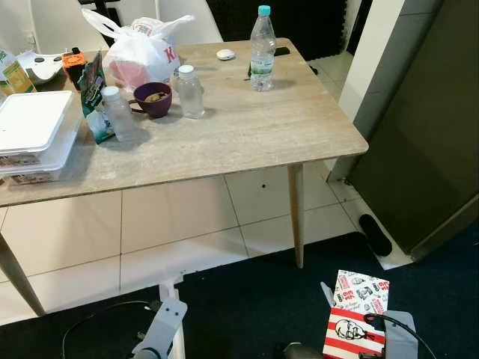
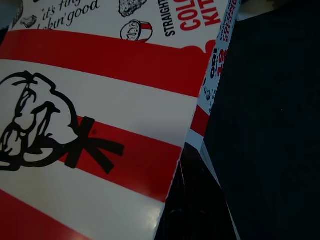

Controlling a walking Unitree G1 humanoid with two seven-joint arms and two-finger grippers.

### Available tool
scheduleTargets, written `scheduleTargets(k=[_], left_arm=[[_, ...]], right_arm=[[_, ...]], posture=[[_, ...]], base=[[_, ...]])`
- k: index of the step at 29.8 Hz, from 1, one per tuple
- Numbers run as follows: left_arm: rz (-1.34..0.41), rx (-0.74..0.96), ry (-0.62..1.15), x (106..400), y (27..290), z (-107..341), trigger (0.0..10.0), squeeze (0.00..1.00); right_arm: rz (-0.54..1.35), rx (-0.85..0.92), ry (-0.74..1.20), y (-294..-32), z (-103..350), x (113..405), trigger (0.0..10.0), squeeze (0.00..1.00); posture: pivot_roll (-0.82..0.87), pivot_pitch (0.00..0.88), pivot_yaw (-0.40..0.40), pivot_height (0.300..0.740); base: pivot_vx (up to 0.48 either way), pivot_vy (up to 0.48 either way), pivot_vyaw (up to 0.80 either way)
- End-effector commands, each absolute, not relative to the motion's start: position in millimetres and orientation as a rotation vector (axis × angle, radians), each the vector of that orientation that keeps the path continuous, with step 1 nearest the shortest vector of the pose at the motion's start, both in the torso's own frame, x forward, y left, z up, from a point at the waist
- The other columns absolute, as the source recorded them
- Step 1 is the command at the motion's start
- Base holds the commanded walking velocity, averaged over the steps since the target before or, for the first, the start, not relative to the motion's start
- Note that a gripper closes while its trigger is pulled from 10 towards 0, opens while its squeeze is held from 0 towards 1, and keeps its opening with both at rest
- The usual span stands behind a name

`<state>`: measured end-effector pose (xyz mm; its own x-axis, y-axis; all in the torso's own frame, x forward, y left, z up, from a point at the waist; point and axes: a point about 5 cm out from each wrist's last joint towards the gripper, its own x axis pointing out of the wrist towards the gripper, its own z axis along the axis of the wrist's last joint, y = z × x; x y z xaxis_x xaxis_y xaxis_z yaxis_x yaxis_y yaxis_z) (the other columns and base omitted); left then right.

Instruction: Restocking fridge

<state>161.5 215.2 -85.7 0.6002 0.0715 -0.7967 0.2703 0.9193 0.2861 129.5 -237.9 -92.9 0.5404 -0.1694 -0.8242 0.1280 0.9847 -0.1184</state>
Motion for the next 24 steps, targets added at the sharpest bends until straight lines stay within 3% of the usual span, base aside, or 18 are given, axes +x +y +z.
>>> scheduleTargets(k=[1, 5, 24], left_arm=[[-0.119, 0.428, 0.942, 157.2, 221.5, -86.4, 10.0, 0.00], [-0.120, 0.431, 0.945, 157.0, 221.8, -86.5, 10.0, 0.00], [-0.123, 0.438, 0.947, 156.5, 222.7, -86.6, 10.0, 0.00]], right_arm=[[-0.153, -0.036, 1.010, -230.5, -96.8, 123.9, 10.0, 0.00], [-0.155, -0.031, 1.011, -230.6, -96.8, 124.1, 10.0, 0.00], [-0.160, -0.023, 1.010, -231.3, -96.5, 124.9, 10.0, 0.00]], posture=[[-0.03, 0.071, -0.024, 0.740], [-0.03, 0.069, -0.026, 0.740], [-0.03, 0.069, -0.024, 0.740]], base=[[0.000, 0.000, 0.00], [0.000, 0.000, -0.13], [0.000, 0.000, -0.75]])
